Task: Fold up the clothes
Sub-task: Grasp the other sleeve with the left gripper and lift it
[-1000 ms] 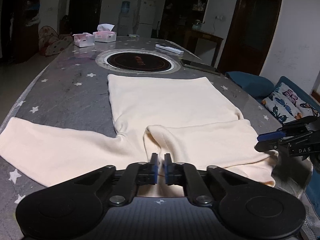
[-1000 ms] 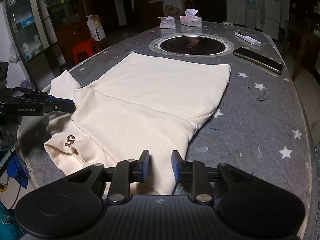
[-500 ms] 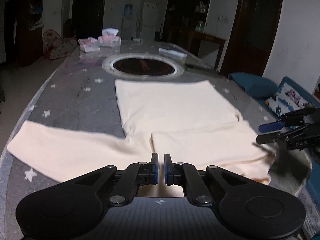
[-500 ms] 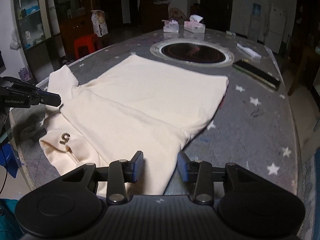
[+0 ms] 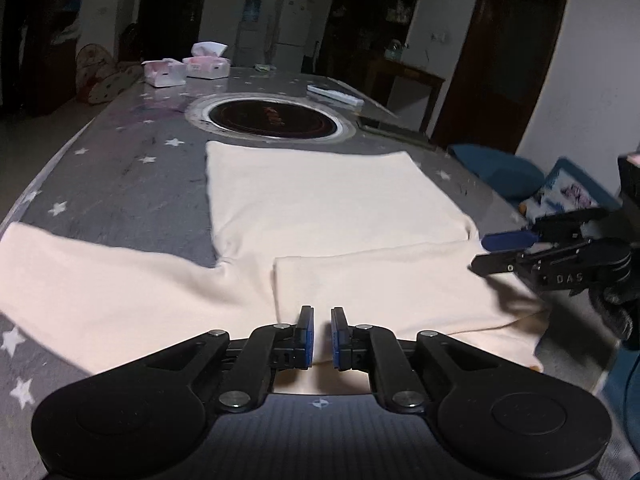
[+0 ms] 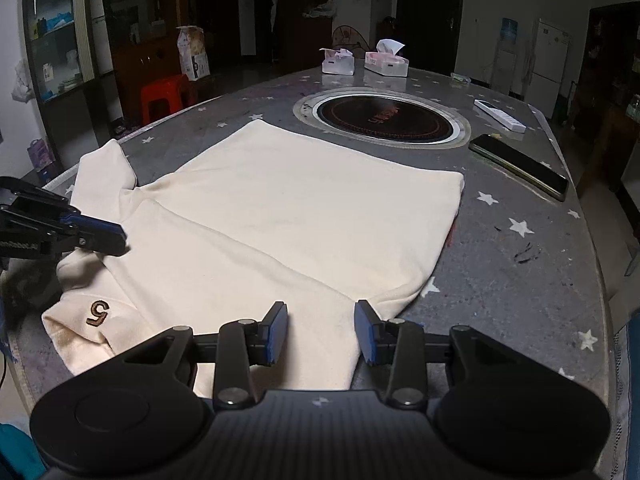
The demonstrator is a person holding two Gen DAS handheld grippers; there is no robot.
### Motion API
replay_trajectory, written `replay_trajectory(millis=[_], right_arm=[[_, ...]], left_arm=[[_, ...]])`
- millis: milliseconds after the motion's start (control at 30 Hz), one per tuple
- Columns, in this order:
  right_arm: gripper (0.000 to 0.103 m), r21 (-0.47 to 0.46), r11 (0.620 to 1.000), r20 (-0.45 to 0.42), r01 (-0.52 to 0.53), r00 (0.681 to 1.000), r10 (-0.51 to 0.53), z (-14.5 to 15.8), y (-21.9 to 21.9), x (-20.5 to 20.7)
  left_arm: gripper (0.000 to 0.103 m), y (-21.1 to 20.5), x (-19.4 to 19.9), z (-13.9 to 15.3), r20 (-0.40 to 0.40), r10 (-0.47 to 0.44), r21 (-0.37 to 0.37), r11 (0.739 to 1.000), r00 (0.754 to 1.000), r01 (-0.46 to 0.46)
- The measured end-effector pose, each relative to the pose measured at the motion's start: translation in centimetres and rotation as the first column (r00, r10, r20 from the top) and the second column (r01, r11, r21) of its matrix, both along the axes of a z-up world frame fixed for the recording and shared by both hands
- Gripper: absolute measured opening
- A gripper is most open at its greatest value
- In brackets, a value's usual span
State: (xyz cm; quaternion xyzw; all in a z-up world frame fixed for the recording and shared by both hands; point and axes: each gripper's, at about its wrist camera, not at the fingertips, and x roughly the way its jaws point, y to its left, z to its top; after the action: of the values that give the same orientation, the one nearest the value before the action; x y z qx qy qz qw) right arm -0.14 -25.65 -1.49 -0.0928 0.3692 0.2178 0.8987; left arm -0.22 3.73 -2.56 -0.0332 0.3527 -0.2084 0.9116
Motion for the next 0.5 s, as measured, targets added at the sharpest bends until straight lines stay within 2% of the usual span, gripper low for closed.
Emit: replay_trajectory(millis=[133, 233, 367, 433, 500], right_arm=[[0.037, 0.006, 1.0, 0.012, -0.017, 1.0, 0.017, 0.7, 0.2, -0.6], [0.037, 0.018, 0.999, 0.012, -0.04, 0.999, 0.039, 0.7, 0.8, -1.0], [0.037, 0.001, 0.998, -0.011, -0.064, 0.998, 0.064, -0.1, 1.7, -1.0], [0.037, -0.002, 0.998, -0.014, -0.065, 0.998, 0.065, -0.3, 1.9, -1.0], [0.037, 0.014, 0.998, -0.011, -0.063, 0.998, 0.063, 0.1, 1.8, -1.0]], left_arm=[[0.017, 2.4, -0.5, 0.4, 0.02, 0.099, 0.018, 0.995, 0.995, -0.1], [0.032, 4.6, -0.4, 0.3, 0.022, 0.2, 0.046, 0.978, 0.979, -0.201], [0.041, 7.9, 0.0, 0.5, 0.053, 0.333, 0.096, 0.937, 0.941, -0.337], [0.047, 9.7, 0.3, 0.7, 0.074, 0.403, 0.108, 0.906, 0.912, -0.409], [0.047, 11.4, 1.0, 0.8, 0.088, 0.476, 0.121, 0.867, 0.875, -0.483]])
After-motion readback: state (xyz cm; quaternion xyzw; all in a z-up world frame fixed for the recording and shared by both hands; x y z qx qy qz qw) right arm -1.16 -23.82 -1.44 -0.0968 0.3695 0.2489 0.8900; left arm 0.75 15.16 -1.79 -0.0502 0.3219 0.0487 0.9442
